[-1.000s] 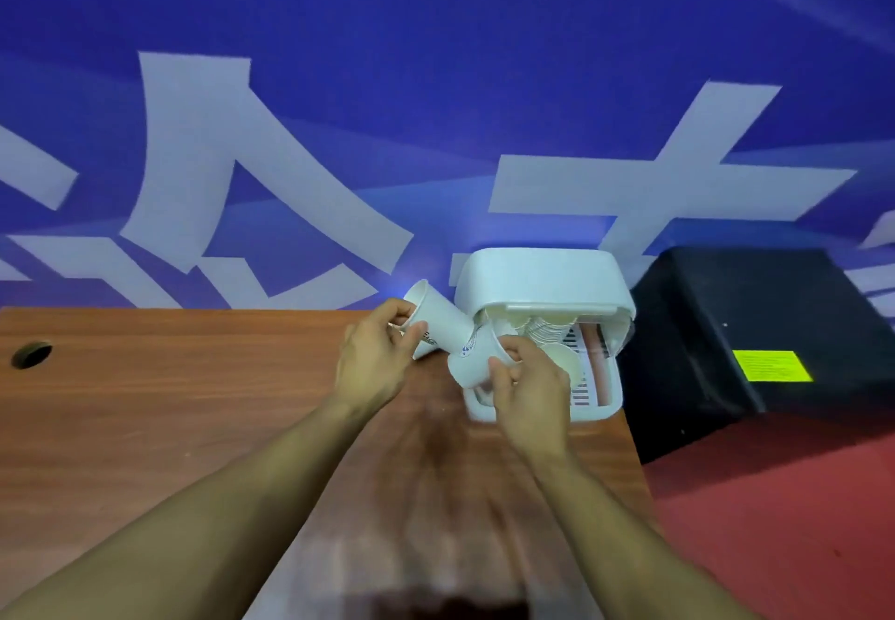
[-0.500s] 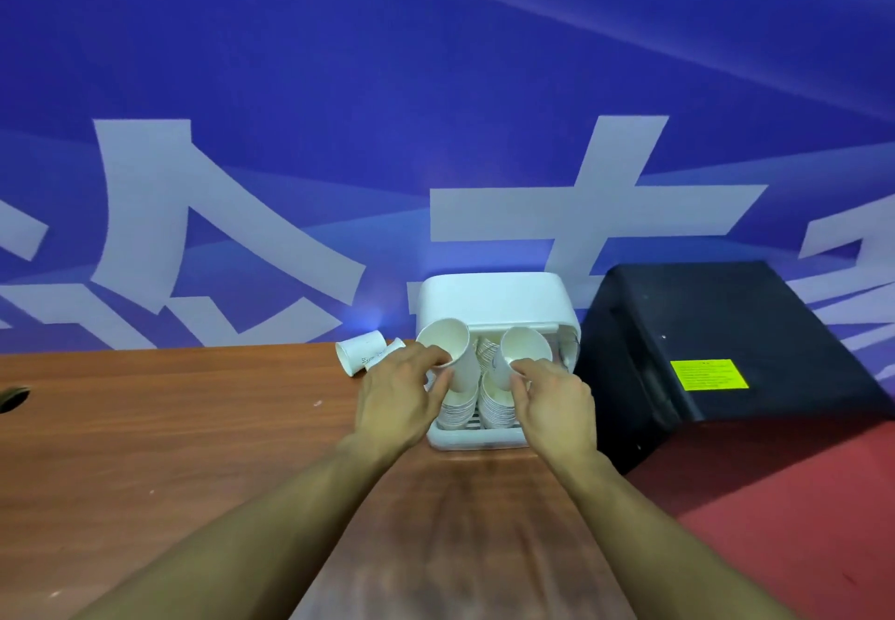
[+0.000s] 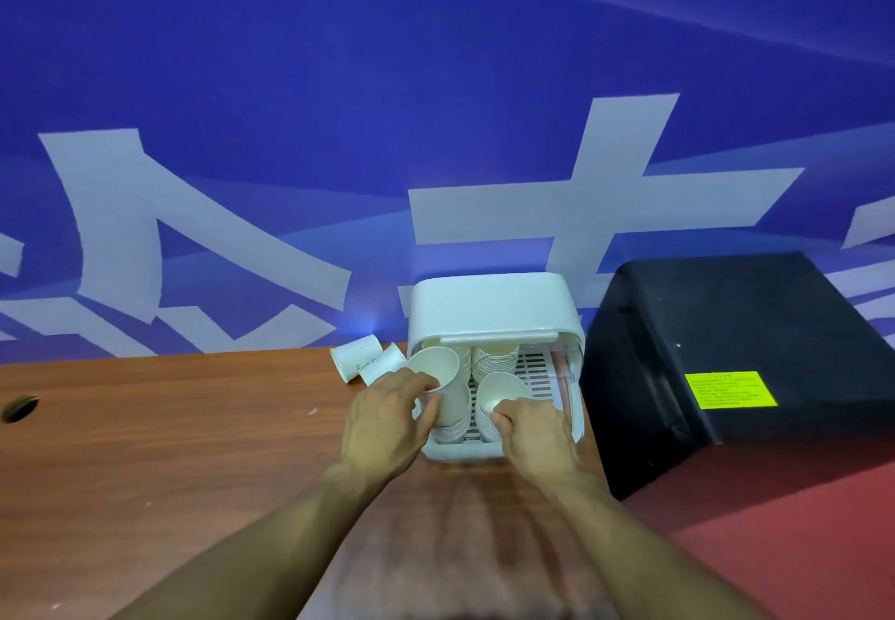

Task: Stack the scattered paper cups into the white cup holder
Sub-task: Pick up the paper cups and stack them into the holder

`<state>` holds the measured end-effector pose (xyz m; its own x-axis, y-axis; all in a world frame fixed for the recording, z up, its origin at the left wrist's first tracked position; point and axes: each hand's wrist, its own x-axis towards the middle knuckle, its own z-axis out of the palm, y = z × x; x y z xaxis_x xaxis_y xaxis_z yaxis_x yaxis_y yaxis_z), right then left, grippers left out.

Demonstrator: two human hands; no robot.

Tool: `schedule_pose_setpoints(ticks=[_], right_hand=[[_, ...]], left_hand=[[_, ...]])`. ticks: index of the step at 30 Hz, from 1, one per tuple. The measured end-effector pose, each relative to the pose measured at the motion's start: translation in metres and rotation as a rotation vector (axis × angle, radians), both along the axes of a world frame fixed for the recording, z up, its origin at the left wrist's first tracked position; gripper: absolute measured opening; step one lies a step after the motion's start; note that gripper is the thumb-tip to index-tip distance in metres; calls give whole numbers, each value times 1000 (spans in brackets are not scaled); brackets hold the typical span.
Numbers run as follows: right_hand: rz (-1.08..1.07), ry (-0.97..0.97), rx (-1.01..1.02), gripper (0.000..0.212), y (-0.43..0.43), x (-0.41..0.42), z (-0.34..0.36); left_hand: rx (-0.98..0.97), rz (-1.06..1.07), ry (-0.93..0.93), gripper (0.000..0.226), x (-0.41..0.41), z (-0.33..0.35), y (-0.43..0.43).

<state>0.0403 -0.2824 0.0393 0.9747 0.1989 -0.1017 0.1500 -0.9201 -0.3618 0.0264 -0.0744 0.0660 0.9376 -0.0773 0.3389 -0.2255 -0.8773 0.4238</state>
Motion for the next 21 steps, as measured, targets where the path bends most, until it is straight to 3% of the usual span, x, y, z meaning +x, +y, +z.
schedule_pose_setpoints(ticks=[16, 21], right_hand=[[-154, 43, 157, 31, 1, 8, -9], [-146, 24, 132, 32, 4, 9, -12]], left_hand=[[12, -110, 109, 8, 8, -34, 0], [-72, -173, 181, 27, 10, -46, 5]])
